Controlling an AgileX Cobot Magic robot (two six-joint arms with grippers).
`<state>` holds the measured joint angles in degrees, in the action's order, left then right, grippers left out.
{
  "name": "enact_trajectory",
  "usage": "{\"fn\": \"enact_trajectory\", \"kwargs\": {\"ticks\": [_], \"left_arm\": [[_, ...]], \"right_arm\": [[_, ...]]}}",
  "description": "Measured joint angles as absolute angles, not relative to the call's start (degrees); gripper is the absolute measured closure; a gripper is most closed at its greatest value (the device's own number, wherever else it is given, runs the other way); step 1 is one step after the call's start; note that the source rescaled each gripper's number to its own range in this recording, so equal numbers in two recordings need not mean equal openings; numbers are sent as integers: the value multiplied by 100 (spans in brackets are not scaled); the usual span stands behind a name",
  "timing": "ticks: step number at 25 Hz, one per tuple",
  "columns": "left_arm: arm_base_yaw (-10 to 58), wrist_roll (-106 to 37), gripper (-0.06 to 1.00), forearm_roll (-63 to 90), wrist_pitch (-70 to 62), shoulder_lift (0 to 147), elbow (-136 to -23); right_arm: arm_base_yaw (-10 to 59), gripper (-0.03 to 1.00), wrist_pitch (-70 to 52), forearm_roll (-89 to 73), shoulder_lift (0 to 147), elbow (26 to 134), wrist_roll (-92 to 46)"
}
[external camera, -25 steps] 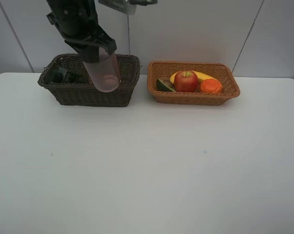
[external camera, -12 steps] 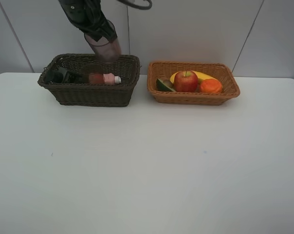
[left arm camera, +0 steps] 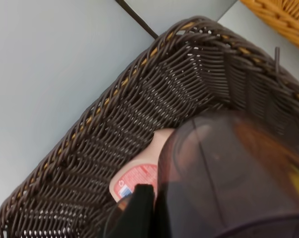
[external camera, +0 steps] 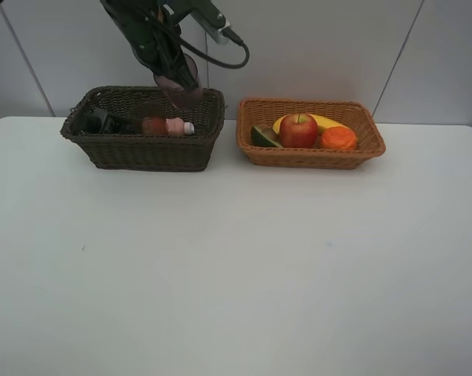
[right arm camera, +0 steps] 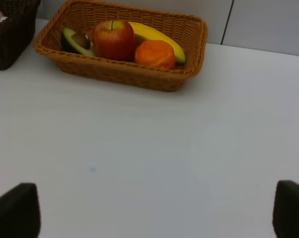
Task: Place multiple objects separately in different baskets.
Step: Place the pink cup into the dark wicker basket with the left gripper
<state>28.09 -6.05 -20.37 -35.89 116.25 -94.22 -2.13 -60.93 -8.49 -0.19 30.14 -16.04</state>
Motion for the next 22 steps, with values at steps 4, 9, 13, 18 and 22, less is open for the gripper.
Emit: {"fn": "enact_trajectory", "kwargs": {"ticks": [4,9,13,18,22], "left_arm": [[2809,-605,93,-2183,-3422,11825,-9422],[2802,-605,93,-2250,-3160,12079,-9422],[2790,-605,93,-2285,-3042,12202,-9422],[2790,-605,93,-2329,-3036,12329,-9422],[2790,-605,93,-2335,-3036,12360,-9422]], "right_arm": [[-213,-2,-6093,-849,-19,3014,-1604],[-213,-2,-6093,-849,-19,3014,-1604],[-213,-2,-6093,-849,-19,3014,-1604],[-213,-2,-6093,-849,-19,3014,-1604],[-213,-2,-6093,-849,-19,3014,-1604]]}}
